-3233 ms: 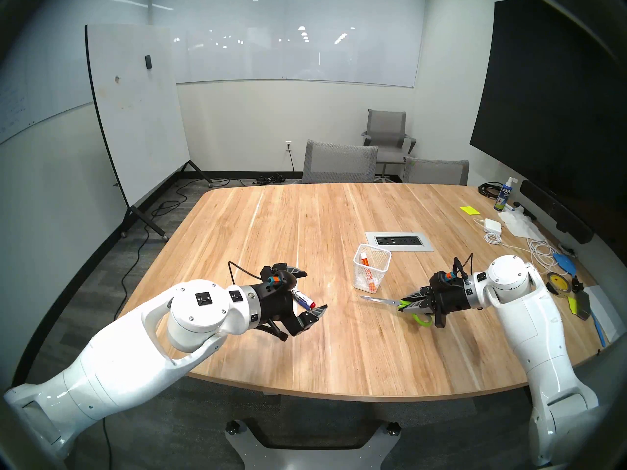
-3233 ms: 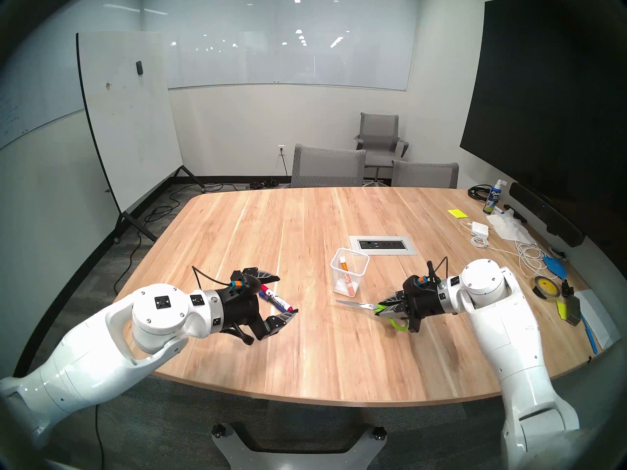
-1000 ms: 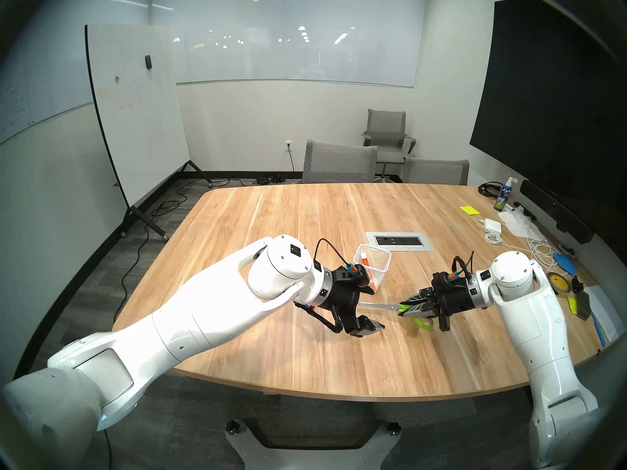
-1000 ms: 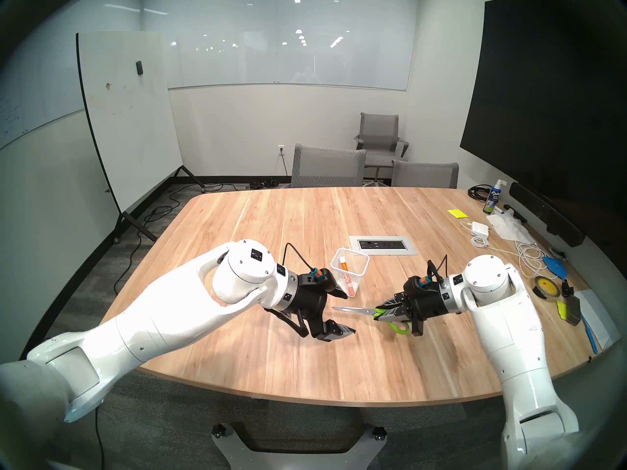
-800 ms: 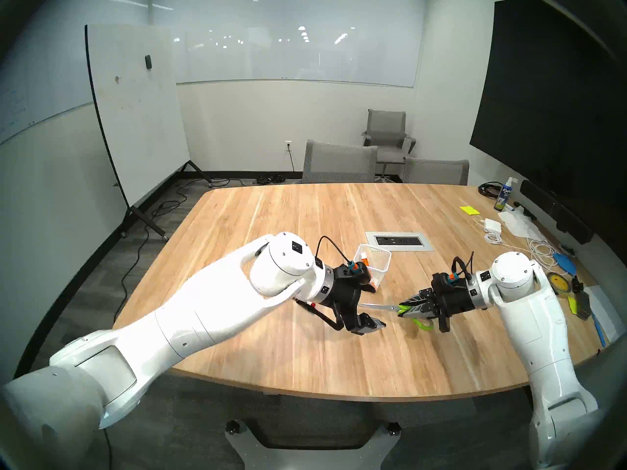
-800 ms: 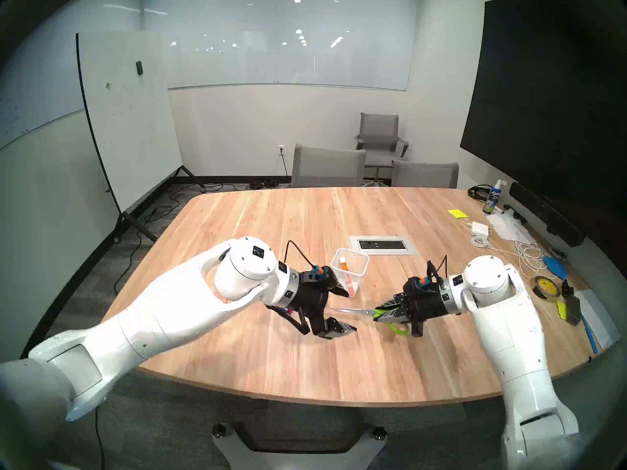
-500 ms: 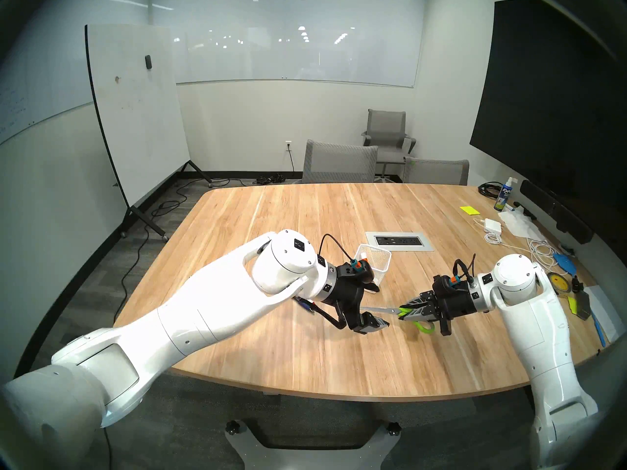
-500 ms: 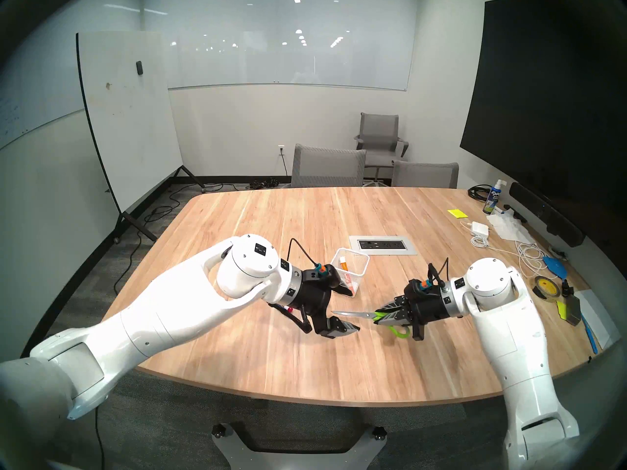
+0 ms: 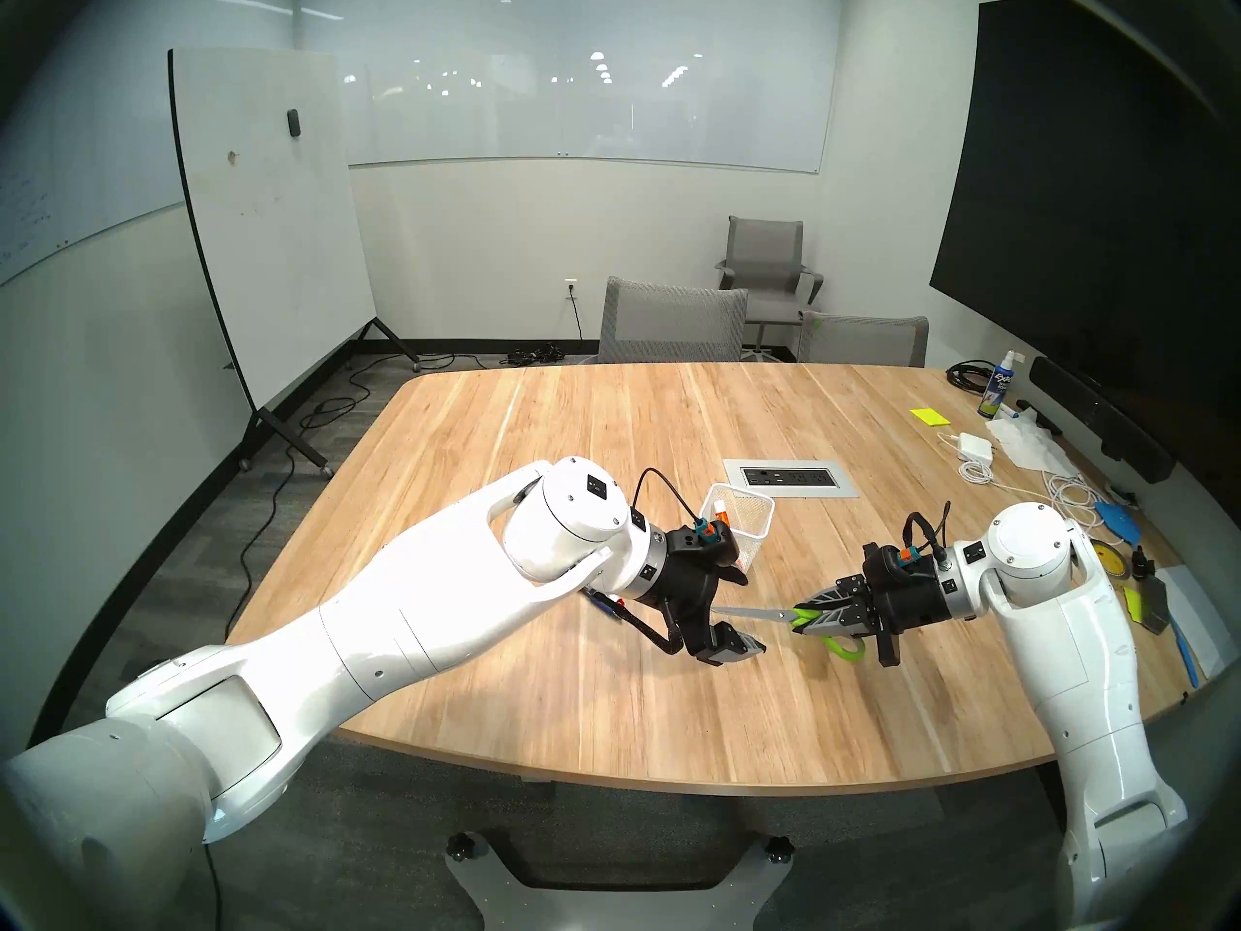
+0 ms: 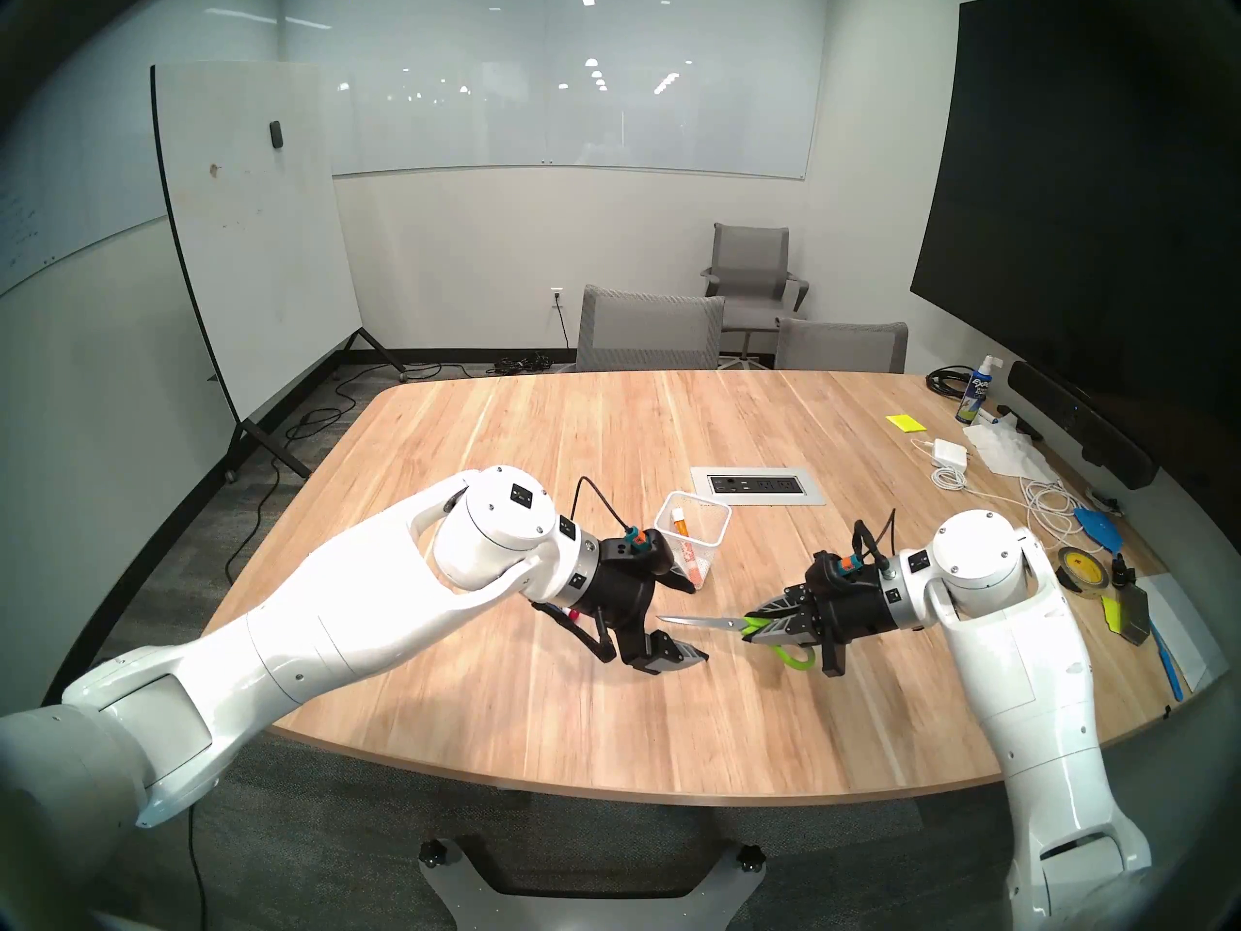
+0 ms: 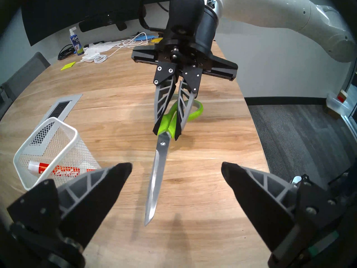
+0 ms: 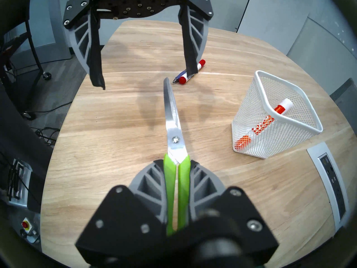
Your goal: Place the pen, the marker, and the scissors into the pen holder
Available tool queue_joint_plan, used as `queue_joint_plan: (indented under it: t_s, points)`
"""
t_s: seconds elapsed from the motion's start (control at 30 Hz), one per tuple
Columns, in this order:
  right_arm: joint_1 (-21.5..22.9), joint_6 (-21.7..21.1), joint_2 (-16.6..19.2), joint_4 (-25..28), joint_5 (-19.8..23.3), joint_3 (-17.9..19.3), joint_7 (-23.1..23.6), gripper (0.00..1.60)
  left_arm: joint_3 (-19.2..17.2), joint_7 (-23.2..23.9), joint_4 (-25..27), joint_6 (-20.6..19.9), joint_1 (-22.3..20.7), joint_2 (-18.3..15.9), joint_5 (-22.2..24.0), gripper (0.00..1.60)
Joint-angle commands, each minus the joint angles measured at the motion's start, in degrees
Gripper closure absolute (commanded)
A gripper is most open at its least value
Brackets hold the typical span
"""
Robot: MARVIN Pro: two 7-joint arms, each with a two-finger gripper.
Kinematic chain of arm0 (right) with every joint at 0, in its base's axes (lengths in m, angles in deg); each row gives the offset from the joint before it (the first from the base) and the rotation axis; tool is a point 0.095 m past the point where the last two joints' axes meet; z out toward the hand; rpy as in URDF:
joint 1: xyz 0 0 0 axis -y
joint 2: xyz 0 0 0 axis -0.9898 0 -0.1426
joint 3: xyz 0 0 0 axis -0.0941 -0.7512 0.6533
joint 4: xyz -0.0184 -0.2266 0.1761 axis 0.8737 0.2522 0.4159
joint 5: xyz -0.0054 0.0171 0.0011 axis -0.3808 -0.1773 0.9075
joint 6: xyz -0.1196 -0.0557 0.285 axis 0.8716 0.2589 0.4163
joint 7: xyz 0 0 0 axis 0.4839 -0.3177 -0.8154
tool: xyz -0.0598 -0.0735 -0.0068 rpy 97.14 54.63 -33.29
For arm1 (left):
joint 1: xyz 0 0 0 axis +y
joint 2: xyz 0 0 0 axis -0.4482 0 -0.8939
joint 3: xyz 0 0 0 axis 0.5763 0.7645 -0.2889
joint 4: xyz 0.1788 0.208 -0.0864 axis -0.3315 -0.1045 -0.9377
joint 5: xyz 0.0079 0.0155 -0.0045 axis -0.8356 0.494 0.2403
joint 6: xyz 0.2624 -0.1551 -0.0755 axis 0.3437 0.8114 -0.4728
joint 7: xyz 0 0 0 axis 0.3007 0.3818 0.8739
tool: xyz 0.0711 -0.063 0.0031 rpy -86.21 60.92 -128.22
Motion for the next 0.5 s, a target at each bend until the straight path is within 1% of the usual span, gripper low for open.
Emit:
queue_joint_plan:
  t_s: [0.0,0.27,0.47]
  points:
    - [-0.44,1.53,1.19,2.29,-1.17,-0.87,-0.10,1.60,-0.12,0.06,0.19,0.21,-1.10,1.18,-0.19,0.00]
    - [-0.82,2.70,1.47,2.80,-2.71,-1.68,-0.13,1.60,-0.33,0.13,0.39,0.12,-0.93,1.32,-0.37,0.00]
    - [-0.95,2.87,1.39,3.83,-4.04,-1.88,-0.36,1.60,0.20,1.23,-0.51,0.12,-1.53,1.59,-0.80,0.00]
